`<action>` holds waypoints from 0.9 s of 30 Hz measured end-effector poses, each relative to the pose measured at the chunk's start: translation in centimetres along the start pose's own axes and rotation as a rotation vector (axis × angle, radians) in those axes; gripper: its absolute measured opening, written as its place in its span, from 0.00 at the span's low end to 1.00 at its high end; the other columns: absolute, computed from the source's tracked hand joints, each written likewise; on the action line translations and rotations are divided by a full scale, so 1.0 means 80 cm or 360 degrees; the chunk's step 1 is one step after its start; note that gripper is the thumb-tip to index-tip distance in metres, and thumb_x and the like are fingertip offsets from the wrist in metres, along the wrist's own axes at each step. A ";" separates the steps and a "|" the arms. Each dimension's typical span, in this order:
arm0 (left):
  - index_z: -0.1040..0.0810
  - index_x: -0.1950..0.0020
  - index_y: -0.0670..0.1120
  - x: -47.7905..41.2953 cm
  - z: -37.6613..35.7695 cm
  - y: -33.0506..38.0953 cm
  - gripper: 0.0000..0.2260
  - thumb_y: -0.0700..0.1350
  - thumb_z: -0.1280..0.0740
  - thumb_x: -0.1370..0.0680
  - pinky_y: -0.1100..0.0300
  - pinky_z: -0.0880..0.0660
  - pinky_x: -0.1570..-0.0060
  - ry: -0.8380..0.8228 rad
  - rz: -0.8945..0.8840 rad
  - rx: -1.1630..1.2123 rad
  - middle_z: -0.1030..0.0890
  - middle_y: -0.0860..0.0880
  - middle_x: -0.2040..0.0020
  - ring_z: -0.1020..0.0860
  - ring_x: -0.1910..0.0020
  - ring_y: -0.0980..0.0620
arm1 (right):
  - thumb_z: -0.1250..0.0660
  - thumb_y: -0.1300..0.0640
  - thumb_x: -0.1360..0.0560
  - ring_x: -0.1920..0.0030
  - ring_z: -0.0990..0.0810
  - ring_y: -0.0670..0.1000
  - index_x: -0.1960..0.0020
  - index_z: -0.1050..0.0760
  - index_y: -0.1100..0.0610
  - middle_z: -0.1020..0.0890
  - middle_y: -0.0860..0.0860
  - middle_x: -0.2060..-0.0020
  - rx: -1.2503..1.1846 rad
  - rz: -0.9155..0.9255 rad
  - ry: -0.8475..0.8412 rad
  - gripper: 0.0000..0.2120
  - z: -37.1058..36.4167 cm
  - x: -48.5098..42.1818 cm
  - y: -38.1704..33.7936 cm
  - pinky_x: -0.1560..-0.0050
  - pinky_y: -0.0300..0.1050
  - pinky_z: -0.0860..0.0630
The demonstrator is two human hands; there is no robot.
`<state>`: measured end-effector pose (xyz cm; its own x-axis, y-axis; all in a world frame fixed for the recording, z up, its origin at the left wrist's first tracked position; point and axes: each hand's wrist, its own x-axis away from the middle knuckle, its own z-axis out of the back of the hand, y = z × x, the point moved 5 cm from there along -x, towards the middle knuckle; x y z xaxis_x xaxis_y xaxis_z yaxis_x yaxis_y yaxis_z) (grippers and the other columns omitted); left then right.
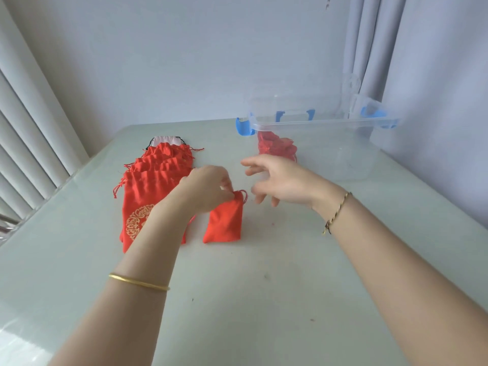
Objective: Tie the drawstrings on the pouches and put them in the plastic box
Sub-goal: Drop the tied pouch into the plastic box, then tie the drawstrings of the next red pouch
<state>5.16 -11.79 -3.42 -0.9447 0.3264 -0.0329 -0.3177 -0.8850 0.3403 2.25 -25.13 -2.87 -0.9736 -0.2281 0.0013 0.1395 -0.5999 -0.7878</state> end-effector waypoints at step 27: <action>0.20 0.49 0.45 -0.020 0.000 0.004 0.09 0.39 0.31 0.28 0.53 0.25 0.50 0.0121 -0.0114 0.0289 0.20 0.47 0.54 0.23 0.55 0.47 | 0.34 0.60 0.27 0.76 0.28 0.46 0.60 0.22 0.60 0.20 0.50 0.70 0.0452 -0.0326 0.0256 0.05 0.061 -0.009 0.078 0.80 0.30 0.35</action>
<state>6.58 -12.60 -3.22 -0.9258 0.3544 -0.1317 -0.3709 -0.7839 0.4979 4.74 -32.44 -4.81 -0.9993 0.0282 0.0265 -0.0383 -0.8141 -0.5794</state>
